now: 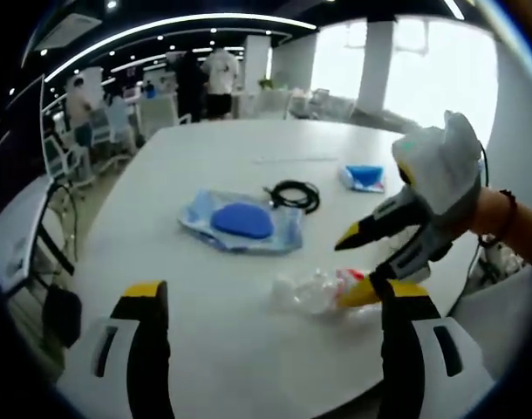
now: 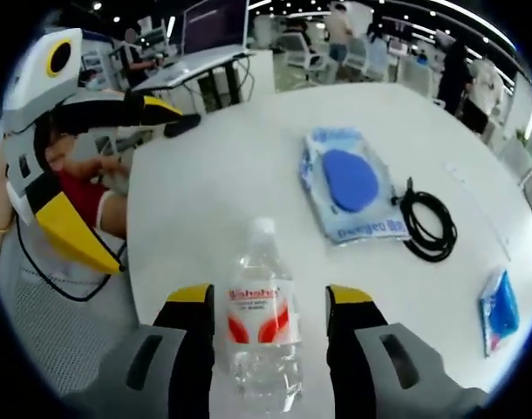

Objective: Arrange the tabletop items into an orderly group along one side of the table until the central work area is clear of visible clutter.

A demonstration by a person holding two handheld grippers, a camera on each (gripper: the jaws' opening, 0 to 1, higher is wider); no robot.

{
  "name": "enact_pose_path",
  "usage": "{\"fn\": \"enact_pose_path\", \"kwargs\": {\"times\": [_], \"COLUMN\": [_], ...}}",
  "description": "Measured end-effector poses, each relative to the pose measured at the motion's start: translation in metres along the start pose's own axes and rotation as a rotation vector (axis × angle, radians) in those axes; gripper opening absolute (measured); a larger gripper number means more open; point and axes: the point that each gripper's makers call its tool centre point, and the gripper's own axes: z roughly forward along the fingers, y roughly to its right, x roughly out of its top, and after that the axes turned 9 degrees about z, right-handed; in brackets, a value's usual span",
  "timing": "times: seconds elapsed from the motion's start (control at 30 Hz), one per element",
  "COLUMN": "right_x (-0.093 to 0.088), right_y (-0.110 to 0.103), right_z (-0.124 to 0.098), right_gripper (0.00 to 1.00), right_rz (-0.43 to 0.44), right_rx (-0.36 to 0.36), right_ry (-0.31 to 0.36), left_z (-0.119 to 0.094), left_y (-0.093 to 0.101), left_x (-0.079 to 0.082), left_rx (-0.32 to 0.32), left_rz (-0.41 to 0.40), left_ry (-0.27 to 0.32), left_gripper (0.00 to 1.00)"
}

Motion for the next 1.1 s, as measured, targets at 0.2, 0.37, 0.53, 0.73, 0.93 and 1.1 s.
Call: {"fn": "enact_pose_path", "kwargs": {"times": [0.2, 0.37, 0.53, 0.73, 0.93, 1.1], "right_x": [-0.010, -0.013, -0.017, -0.024, -0.027, -0.024], "right_y": [-0.004, -0.003, -0.004, 0.000, -0.001, -0.001], "right_z": [0.011, 0.020, 0.026, 0.028, 0.032, 0.032], "right_gripper": [0.52, 0.50, 0.44, 0.41, 0.42, 0.40], "right_rz": [-0.009, -0.035, -0.038, -0.042, -0.029, -0.048], "right_rx": [0.003, -0.022, -0.017, -0.013, -0.023, -0.042], "right_ry": [-0.068, -0.111, -0.159, -0.229, -0.288, -0.278], "left_z": [-0.002, -0.002, -0.002, -0.003, -0.004, -0.005], "left_y": [-0.004, -0.005, -0.005, -0.006, -0.007, -0.010], "left_x": [0.002, 0.004, 0.002, 0.003, 0.003, 0.002], "left_rx": [0.019, 0.020, 0.020, 0.043, 0.045, 0.051], "left_rz": [0.003, -0.009, -0.001, 0.044, 0.046, 0.037], "left_ry": [0.011, 0.024, 0.012, 0.002, 0.004, 0.005], "left_gripper": [0.99, 0.99, 0.99, 0.99, 0.99, 0.99]}}
